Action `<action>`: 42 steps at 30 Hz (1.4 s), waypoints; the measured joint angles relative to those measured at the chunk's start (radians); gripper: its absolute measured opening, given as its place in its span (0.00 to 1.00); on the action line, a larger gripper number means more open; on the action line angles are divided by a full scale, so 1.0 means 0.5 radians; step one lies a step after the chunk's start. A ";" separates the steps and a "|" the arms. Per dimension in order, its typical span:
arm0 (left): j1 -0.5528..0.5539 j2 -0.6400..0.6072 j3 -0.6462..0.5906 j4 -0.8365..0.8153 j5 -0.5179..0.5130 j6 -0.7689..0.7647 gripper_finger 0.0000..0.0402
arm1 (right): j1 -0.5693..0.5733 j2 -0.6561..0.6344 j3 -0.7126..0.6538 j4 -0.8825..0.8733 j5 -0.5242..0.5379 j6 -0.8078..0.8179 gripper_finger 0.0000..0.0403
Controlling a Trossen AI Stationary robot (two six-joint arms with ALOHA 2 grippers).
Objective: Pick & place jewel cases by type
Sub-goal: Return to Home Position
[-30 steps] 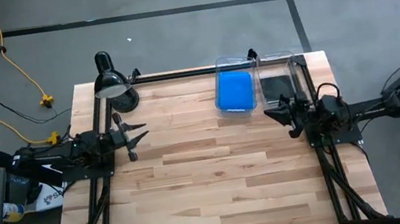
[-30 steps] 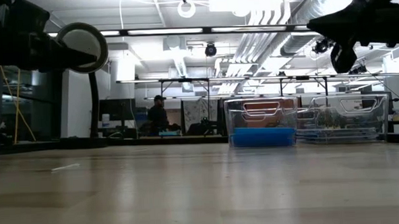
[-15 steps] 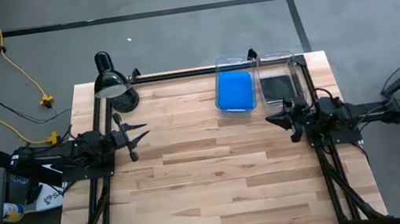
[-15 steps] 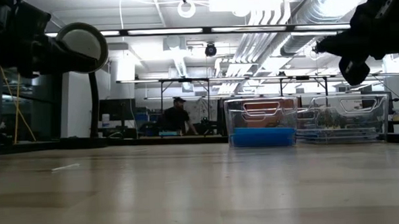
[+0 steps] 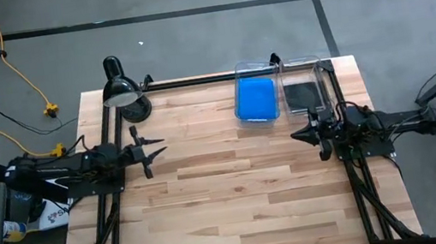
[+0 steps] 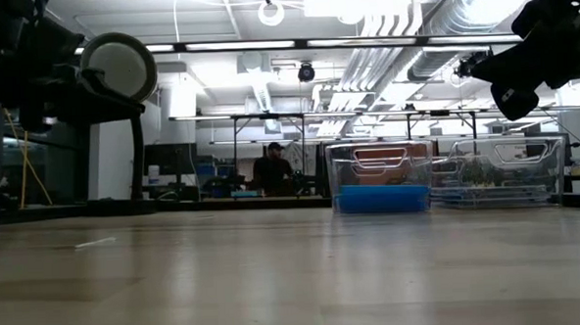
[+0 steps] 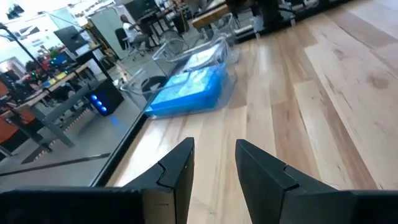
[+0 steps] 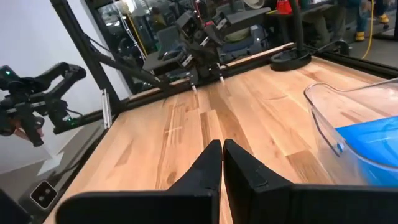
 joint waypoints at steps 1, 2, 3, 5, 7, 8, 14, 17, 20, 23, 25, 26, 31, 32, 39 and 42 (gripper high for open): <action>0.000 0.014 -0.001 0.000 0.000 -0.001 0.29 | 0.000 0.008 0.000 -0.001 0.000 0.000 0.00; 0.000 0.027 -0.001 0.000 0.000 -0.003 0.29 | 0.000 0.015 0.000 -0.001 0.000 0.000 0.00; 0.000 0.039 -0.001 -0.001 0.000 -0.010 0.29 | 0.000 0.023 0.000 -0.002 0.000 0.000 0.00; 0.000 0.057 -0.001 -0.001 0.000 -0.014 0.29 | 0.000 0.038 0.000 -0.002 -0.001 0.000 0.00; 0.000 0.070 -0.001 -0.001 0.001 -0.015 0.29 | 0.000 0.055 0.000 -0.003 -0.001 0.001 0.00; 0.000 0.074 -0.001 -0.001 0.001 -0.015 0.29 | 0.000 0.064 0.000 -0.004 -0.001 0.001 0.00; 0.000 0.077 -0.001 -0.001 -0.004 0.001 0.29 | 0.000 0.090 0.000 -0.005 -0.002 0.002 0.00; 0.000 0.077 -0.001 0.000 -0.008 0.000 0.29 | 0.000 0.090 -0.001 0.013 -0.002 0.013 0.00; 0.000 0.076 -0.002 0.001 -0.008 -0.002 0.29 | 0.000 0.089 -0.006 0.045 -0.001 0.015 0.00; 0.000 0.076 -0.002 0.002 -0.007 -0.008 0.29 | 0.000 0.090 -0.007 0.053 -0.001 0.016 0.00; 0.000 0.076 -0.002 0.002 -0.007 -0.008 0.29 | 0.000 0.090 -0.007 0.060 -0.001 0.016 0.00; 0.000 0.076 -0.002 0.002 -0.007 -0.008 0.29 | 0.000 0.090 -0.007 0.061 -0.001 0.016 0.00; 0.000 0.076 -0.002 0.003 -0.007 -0.008 0.29 | 0.000 0.090 -0.007 0.065 -0.001 0.017 0.00; 0.000 0.076 -0.002 0.003 -0.007 -0.008 0.29 | 0.000 0.090 -0.007 0.066 -0.001 0.017 0.00; 0.000 0.076 -0.002 0.003 -0.007 -0.008 0.29 | 0.000 0.090 -0.007 0.072 -0.002 0.017 0.00; 0.000 0.076 -0.002 0.003 -0.007 -0.008 0.29 | 0.000 0.090 -0.007 0.074 -0.002 0.017 0.00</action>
